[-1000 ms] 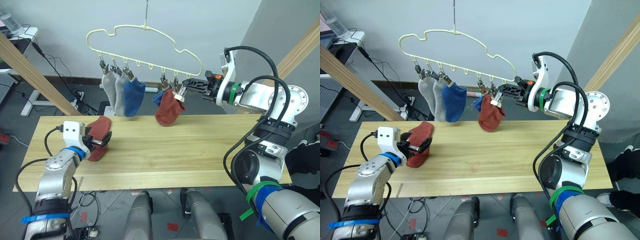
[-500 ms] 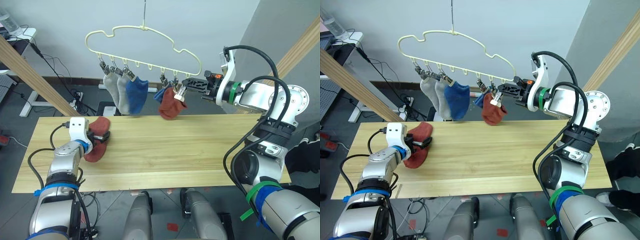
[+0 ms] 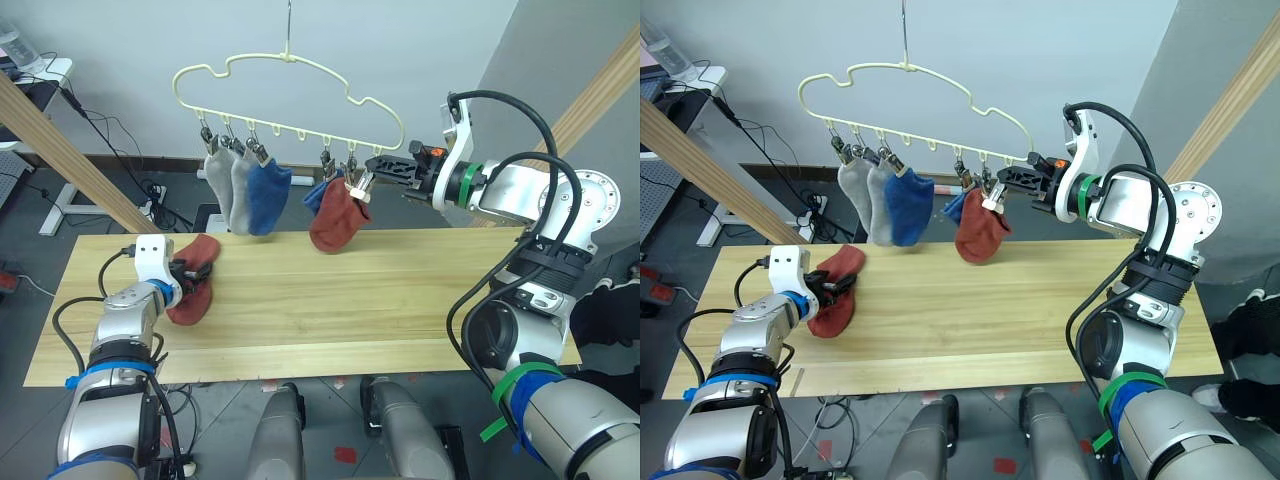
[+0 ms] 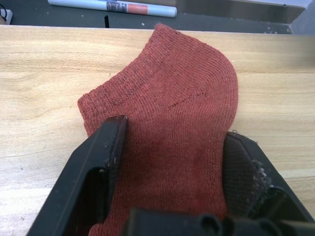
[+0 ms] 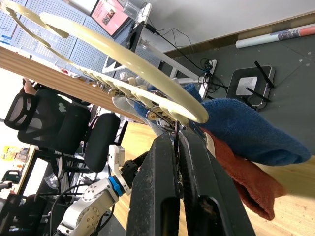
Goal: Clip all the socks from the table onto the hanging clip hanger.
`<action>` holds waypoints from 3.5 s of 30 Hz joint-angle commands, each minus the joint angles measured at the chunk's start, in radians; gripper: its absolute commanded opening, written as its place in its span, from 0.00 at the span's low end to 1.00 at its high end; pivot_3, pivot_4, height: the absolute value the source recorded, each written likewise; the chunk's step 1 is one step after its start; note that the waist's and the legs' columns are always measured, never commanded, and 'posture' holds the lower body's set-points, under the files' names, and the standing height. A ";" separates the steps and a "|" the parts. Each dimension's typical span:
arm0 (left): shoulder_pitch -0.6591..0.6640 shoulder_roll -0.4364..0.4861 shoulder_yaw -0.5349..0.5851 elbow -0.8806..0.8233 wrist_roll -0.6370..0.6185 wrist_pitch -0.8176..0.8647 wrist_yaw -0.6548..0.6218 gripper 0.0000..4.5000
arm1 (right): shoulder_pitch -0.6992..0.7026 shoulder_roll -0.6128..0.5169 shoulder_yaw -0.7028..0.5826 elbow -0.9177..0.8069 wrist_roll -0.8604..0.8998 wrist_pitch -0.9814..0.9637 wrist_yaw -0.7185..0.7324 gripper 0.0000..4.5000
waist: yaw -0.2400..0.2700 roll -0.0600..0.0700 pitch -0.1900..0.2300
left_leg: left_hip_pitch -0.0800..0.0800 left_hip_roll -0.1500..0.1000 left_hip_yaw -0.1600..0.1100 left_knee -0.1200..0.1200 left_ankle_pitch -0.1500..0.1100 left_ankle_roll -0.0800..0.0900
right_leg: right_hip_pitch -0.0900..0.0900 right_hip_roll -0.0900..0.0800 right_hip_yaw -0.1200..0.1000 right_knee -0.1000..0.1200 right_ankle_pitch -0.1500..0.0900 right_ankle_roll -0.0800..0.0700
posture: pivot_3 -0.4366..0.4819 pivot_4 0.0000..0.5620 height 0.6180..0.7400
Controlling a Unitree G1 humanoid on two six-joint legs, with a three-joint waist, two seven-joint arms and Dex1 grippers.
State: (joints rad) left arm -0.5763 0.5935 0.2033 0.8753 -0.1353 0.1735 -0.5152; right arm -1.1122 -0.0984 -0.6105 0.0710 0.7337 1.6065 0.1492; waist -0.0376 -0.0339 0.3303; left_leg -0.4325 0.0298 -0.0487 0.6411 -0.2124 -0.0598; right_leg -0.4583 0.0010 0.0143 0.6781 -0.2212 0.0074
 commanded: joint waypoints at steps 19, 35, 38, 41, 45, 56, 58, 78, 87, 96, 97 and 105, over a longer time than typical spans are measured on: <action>0.095 0.001 0.006 -0.232 -0.054 0.063 -0.106 0.00 | -0.022 0.000 -0.013 -0.002 0.018 0.000 0.014 0.00 | 0.000 0.000 0.000 | 0.000 0.000 0.000 0.000 0.000 0.000 | 0.000 0.000 0.000 -0.001 0.000 0.000 | 0.45 0.55 1.00; 0.301 -0.012 -0.198 -1.200 -0.219 0.108 -0.350 0.00 | -0.032 0.022 -0.034 0.036 0.041 0.008 0.004 0.00 | -0.001 0.000 0.000 | -0.002 -0.001 0.000 0.000 0.000 0.000 | 0.001 -0.001 0.001 -0.004 -0.002 0.003 | 0.47 0.55 1.00; 0.284 -0.024 -0.215 -1.188 -0.212 0.096 -0.342 0.00 | -0.031 0.023 -0.034 0.035 0.049 0.008 -0.002 0.00 | -0.009 0.000 0.000 | -0.001 0.000 0.000 0.000 0.000 0.000 | 0.001 0.001 0.001 -0.004 -0.002 0.003 | 0.46 0.54 1.00; 0.246 -0.058 -0.234 -1.127 -0.181 0.070 -0.317 0.00 | -0.030 0.026 -0.028 0.033 0.072 0.008 -0.010 0.00 | -0.010 0.000 0.000 | -0.001 0.000 0.000 -0.001 0.000 0.000 | 0.001 0.001 0.001 -0.004 -0.002 0.003 | 0.46 0.54 1.00; 0.216 -0.081 -0.226 -1.080 -0.170 0.035 -0.306 0.00 | -0.025 0.023 -0.019 0.028 0.101 0.008 -0.023 0.00 | -0.010 0.000 0.000 | -0.001 0.000 0.000 0.000 0.000 0.000 | 0.001 0.001 0.001 -0.004 -0.002 0.003 | 0.45 0.53 1.00; 0.181 -0.091 -0.212 -1.018 -0.156 -0.005 -0.287 0.00 | -0.007 0.011 0.005 0.024 0.158 0.008 -0.056 0.00 | -0.013 0.000 0.000 | -0.001 0.000 0.000 0.000 0.000 0.000 | 0.001 0.001 0.001 -0.004 -0.002 0.003 | 0.46 0.54 1.00; 0.175 -0.095 -0.212 -1.016 -0.159 -0.010 -0.286 0.00 | -0.004 0.010 0.007 0.025 0.165 0.008 -0.061 0.00 | -0.013 0.000 0.000 | -0.001 0.000 0.000 0.000 0.000 0.000 | 0.001 0.001 0.001 -0.004 -0.002 0.003 | 0.46 0.55 1.00; 0.154 -0.105 -0.218 -1.035 -0.170 0.016 -0.259 0.00 | 0.021 0.010 0.041 -0.004 0.212 0.008 -0.080 0.54 | -0.013 0.000 0.000 | -0.002 0.000 0.000 0.000 0.000 0.000 | 0.001 0.001 0.001 -0.003 -0.002 0.003 | 0.46 0.56 1.00; 0.136 -0.121 -0.237 -1.036 -0.177 0.055 -0.255 0.00 | 0.229 -0.207 0.290 -0.304 0.166 -0.089 0.055 1.00 | -0.002 0.001 0.000 | -0.002 0.000 -0.001 0.000 0.000 0.000 | 0.001 0.001 0.000 -0.004 -0.002 0.003 | 0.45 0.58 1.00; 0.132 -0.122 -0.198 -1.039 -0.288 0.211 -0.291 0.57 | 0.561 -0.547 0.592 -0.520 -0.088 -0.603 0.362 1.00 | -0.017 0.001 0.000 | -0.003 0.000 0.001 0.002 -0.001 0.001 | 0.002 0.002 0.002 -0.011 -0.001 0.006 | 0.43 0.58 1.00; 0.138 -0.111 -0.190 -1.041 -0.297 0.219 -0.298 0.64 | 0.575 -0.554 0.601 -0.520 -0.106 -0.636 0.376 1.00 | -0.020 0.001 0.000 | -0.002 0.000 0.001 0.002 -0.001 0.001 | 0.002 0.002 0.002 -0.010 -0.001 0.006 | 0.43 0.58 1.00; 0.280 -0.002 -0.075 -1.100 -0.373 0.291 -0.321 1.00 | 0.688 -0.567 0.633 -0.514 -0.224 -0.865 0.458 1.00 | -0.015 0.001 0.000 | -0.001 0.002 0.001 0.003 -0.001 0.001 | 0.002 0.004 0.003 -0.007 -0.002 0.006 | 0.44 0.58 1.00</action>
State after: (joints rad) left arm -0.3273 0.5711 0.0880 -0.1668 -0.4749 0.4539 -0.8276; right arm -0.4420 -0.6596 0.0323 -0.4110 0.5239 0.7830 0.5853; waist -0.0529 -0.0331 0.3308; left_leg -0.4335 0.0311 -0.0480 0.6446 -0.2132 -0.0585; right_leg -0.4560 0.0044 0.0169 0.6711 -0.2229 0.0135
